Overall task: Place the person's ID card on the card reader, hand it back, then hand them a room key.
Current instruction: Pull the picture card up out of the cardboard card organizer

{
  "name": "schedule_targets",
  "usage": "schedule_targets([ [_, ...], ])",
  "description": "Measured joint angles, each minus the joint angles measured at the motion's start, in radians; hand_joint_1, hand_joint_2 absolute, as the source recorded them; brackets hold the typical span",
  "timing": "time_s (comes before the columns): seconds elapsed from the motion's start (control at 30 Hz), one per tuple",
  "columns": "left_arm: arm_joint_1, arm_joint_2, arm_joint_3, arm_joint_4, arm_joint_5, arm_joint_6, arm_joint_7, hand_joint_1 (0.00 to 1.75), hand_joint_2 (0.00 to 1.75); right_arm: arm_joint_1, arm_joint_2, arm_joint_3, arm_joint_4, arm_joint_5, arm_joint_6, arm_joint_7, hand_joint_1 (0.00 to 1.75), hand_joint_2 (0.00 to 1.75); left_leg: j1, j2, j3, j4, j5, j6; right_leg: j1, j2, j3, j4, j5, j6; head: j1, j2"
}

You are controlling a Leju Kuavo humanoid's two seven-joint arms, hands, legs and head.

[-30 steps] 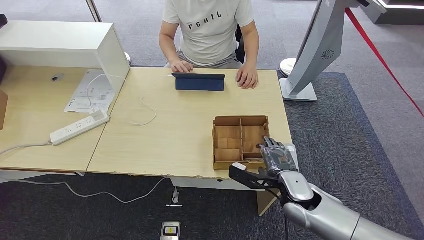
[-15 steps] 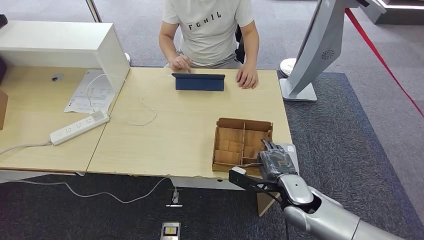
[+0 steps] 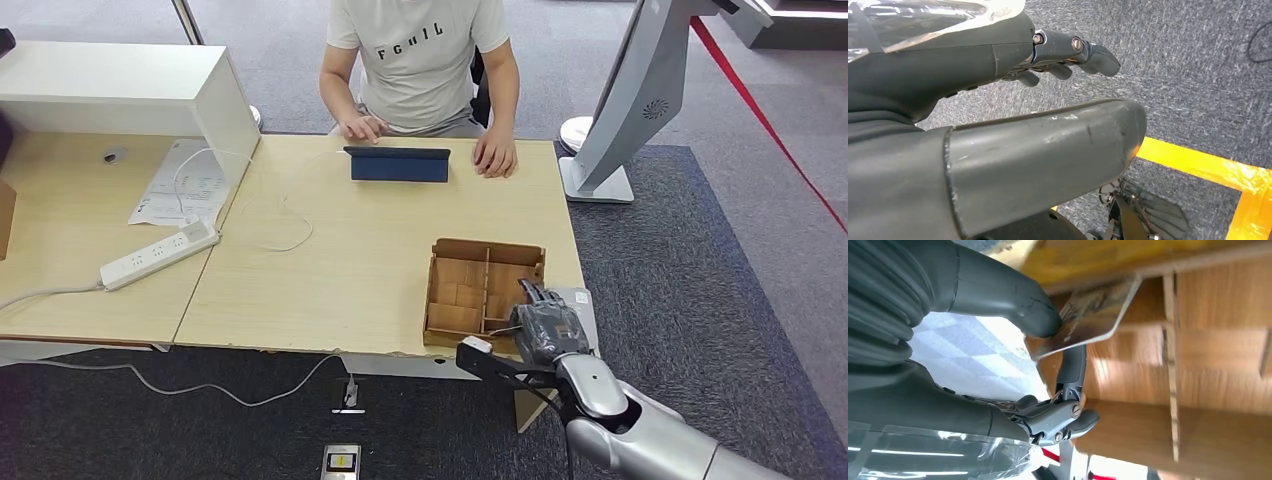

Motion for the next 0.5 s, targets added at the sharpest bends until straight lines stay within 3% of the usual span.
schedule_targets([
  [0.23, 0.0, 0.0, 0.0, 0.0, -0.014, -0.016, -0.015, 0.0, 0.0, 0.002, 0.0, -0.007, 0.001, 0.089, -0.116, 0.001, 1.75, 1.75, 0.0, 0.0, 0.0, 0.0, 0.0, 0.0, 0.0, 0.0, 0.0, 0.0, 0.0, 0.0, 0.0, 0.0],
  [0.5, 0.0, 0.0, 0.0, 0.0, -0.023, -0.027, -0.01, 0.0, 0.0, -0.001, 0.0, -0.018, -0.01, 0.146, -0.136, 0.004, 1.75, 1.75, 0.0, 0.0, 0.0, 0.0, 0.0, 0.0, 0.0, 0.0, 0.0, 0.0, 0.0, 0.0, 0.0, 0.0],
])
